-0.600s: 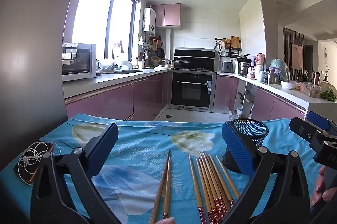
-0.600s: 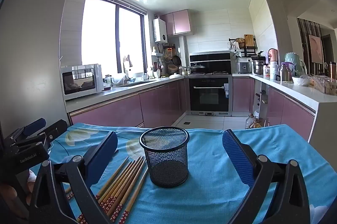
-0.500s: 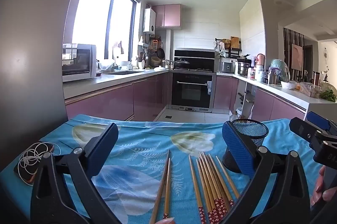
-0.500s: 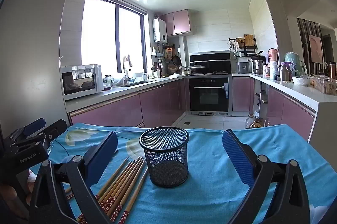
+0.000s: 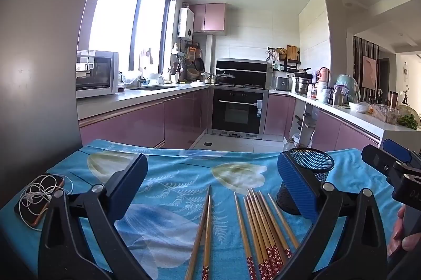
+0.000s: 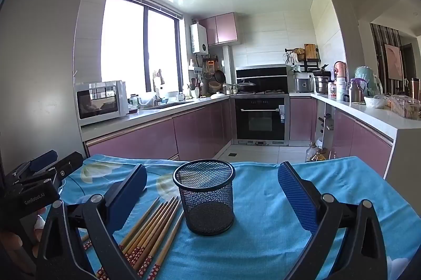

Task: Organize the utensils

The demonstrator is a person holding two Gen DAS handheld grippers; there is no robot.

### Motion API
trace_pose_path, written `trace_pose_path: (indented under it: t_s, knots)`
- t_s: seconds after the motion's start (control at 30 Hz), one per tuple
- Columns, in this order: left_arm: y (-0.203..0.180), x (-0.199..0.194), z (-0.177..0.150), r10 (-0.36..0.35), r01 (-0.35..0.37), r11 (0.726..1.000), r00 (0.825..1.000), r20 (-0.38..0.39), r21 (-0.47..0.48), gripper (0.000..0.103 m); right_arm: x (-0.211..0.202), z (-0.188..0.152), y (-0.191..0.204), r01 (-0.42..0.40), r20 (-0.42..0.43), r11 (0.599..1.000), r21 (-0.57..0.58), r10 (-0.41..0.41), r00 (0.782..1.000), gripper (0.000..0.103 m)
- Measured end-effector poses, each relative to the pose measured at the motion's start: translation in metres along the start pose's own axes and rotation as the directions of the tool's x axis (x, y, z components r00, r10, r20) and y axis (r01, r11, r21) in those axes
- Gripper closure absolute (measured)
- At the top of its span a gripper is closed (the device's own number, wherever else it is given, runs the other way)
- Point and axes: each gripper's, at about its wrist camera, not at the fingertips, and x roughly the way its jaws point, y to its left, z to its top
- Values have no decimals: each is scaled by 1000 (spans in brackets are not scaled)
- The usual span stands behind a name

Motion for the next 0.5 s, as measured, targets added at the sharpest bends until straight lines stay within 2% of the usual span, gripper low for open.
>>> trace_pose_path:
  t_s: [0.5]
  knots:
    - [0,-1,0,-4,4,1000,1000,-1,-2,6,2,-1,4,-4,-11,1000,21,4,1000,7]
